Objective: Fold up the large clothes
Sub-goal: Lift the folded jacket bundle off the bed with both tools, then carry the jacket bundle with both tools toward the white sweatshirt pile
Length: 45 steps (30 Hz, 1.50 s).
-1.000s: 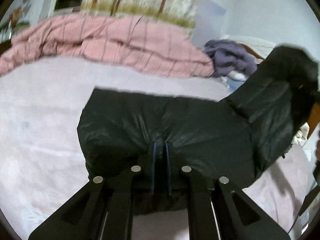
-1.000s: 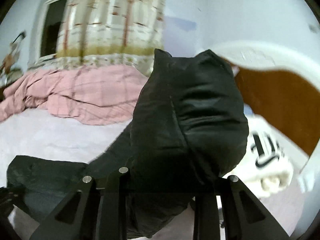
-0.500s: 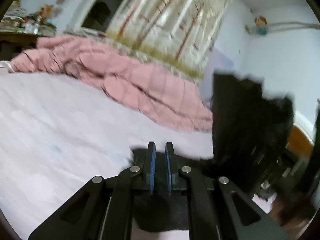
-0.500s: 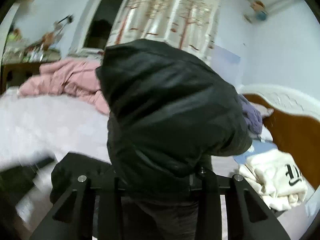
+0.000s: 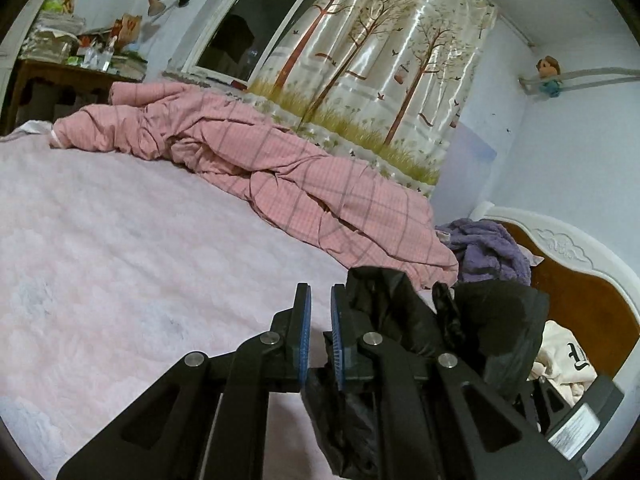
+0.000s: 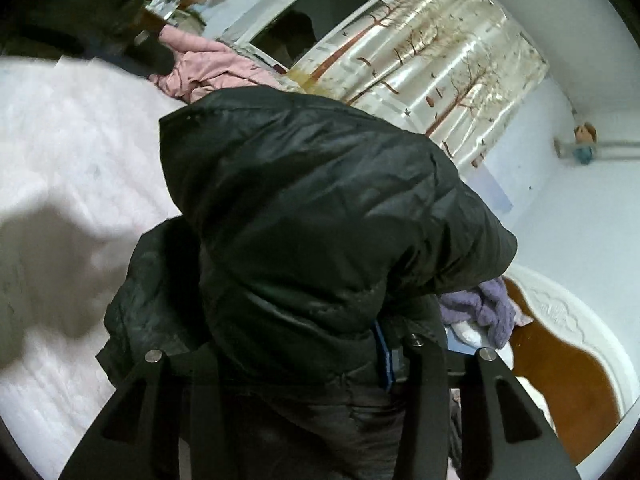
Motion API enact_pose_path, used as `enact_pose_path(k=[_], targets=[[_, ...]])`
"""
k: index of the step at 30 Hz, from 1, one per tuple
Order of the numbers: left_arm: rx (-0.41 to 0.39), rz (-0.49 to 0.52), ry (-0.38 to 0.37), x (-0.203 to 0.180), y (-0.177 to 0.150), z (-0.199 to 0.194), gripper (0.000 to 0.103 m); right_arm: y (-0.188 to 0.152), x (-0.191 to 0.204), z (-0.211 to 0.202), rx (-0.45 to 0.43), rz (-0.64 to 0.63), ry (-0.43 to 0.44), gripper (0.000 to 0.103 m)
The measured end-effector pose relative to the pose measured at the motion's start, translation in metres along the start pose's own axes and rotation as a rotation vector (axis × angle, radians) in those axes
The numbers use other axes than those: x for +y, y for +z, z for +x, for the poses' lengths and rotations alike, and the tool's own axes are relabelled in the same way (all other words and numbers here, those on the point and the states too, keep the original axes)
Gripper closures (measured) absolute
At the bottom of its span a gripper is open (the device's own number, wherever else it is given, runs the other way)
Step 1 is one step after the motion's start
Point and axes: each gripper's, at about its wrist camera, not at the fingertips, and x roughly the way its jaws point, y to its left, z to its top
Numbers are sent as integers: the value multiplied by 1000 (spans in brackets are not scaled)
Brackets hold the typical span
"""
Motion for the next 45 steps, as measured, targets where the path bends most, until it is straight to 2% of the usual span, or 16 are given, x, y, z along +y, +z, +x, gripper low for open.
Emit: enact_pose_path(k=[6,11,13,14,15,17,21,22,24,26,29,31,35,38,42,45], targets=[[20,-10,-28,2,1,1,95,-13,9,-5,-29,-24,-37,44],[-3,3,-24,4,7,-4,92,-21,-11,-20,-58,55,-4,36],[-15,22,-27,-1,5,-7,83,-26,-23,-31,-70,97,8,29],[-14,33,-26,-3,4,-7,80,-26,-29,-34,-74,114,16,21],[-8,52,-18,-6,1,-6,79,-30,-36,-41,-85,139,41,17],[-6,75,-4,-12,-4,-4,76,-36,-46,-56,-104,174,74,17],[-41,95,-45,-25,-7,-12,37,-48,-72,-77,-121,261,146,17],[-59,103,-56,-29,-7,-16,31,-50,-77,-80,-113,287,160,17],[-78,137,-63,-39,-8,-19,25,-54,-87,-82,-82,334,165,16],[-87,159,-50,-49,-10,-19,24,-55,-92,-83,-69,341,150,16],[-99,124,-161,-58,-8,-23,21,-59,-101,-77,-39,383,136,16],[-122,158,-186,-69,-9,-26,15,-64,-107,-69,1,420,134,16],[-106,288,-137,-92,-21,-15,15,-73,-121,-52,56,479,143,16],[-47,390,-10,-103,-35,8,15,-76,-125,-42,85,475,145,16],[3,381,127,-93,-39,29,16,-81,-126,-33,113,469,146,16],[77,334,158,-74,-34,39,16,-86,-136,-26,125,520,164,16]])
